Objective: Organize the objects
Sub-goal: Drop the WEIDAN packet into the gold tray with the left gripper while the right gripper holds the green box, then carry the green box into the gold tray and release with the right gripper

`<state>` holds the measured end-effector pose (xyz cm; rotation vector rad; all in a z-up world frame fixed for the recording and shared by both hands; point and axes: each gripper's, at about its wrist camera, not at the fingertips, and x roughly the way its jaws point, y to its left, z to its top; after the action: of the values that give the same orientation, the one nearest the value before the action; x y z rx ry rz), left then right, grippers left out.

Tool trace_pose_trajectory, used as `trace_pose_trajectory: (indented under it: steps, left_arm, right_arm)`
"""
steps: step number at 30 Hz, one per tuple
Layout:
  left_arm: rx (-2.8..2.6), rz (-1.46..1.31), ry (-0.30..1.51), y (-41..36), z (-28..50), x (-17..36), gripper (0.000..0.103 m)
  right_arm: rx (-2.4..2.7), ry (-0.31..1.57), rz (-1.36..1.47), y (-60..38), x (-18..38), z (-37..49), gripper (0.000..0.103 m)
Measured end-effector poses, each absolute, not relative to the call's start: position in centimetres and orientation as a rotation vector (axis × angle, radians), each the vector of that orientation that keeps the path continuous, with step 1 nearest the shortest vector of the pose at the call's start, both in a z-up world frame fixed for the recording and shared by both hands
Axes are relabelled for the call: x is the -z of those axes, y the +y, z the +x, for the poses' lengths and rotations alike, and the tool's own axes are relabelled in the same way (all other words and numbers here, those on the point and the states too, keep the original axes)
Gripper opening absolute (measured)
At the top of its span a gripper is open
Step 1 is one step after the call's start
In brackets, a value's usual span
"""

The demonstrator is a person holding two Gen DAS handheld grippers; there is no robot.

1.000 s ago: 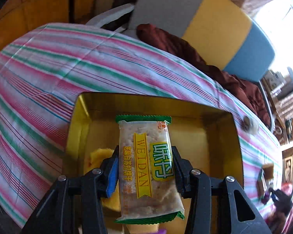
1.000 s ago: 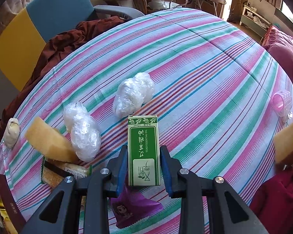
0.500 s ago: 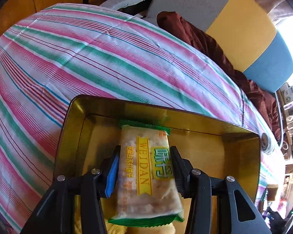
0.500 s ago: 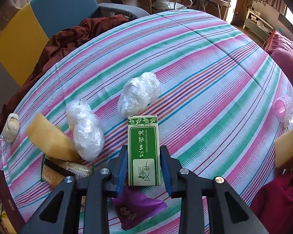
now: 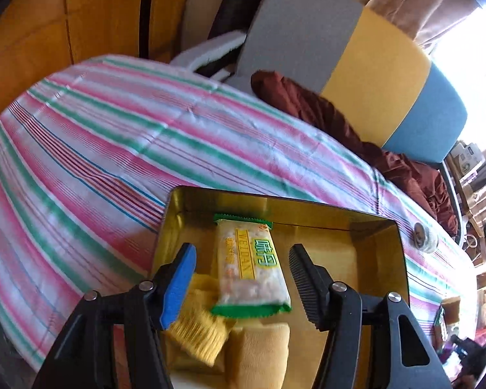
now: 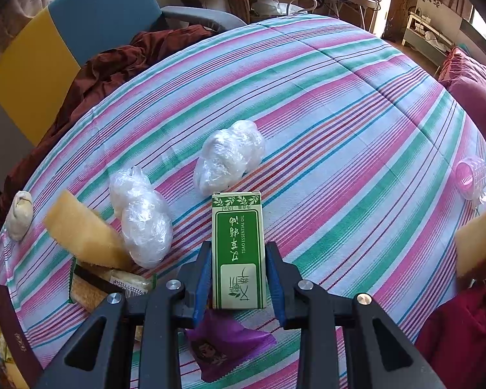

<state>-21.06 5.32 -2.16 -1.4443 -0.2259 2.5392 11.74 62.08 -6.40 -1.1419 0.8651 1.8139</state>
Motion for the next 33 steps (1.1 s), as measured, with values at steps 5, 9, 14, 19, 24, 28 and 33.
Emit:
trace_pose_trajectory:
  steps: [5,9,14,19,24,28,33]
  left_arm:
    - [-2.565,-1.266,-0.142,4.7,-15.4,-0.4,0.062]
    - [-2.579,-1.176,-0.056,4.6,-10.0,-0.8,0.063]
    - [-2.611,-1.099,-0.011,4.1,-4.8,-0.9,0.063]
    - [-2.633,-1.066,0.018,3.4,-2.3,-0.4,0.063]
    - [-2.658,-1.061,0.025,2.4,-1.2,0.2,0.066]
    - [-2.669,-1.067,-0.006,1.6,-1.0,0.6,0.067]
    - [-2.683,-1.07,-0.029,0.6,-0.8,0.8,0.067]
  right_arm:
    - [-1.853,0.832,-1.069,61.8,5.1,12.1,0.031]
    - [-1.939,0.802,-1.039,60.8,4.1,11.4,0.031]
    - [-2.091,0.67,-1.01,58.1,2.1,9.7,0.031]
    - [-2.243,0.563,-1.015,54.1,0.2,7.5,0.031]
    - [-2.451,0.509,-1.065,47.2,-2.2,4.2,0.031]
    - [-2.627,0.412,-1.142,39.8,-3.7,0.8,0.031]
    - [-2.776,0.326,-1.27,31.7,-3.6,-2.6,0.031]
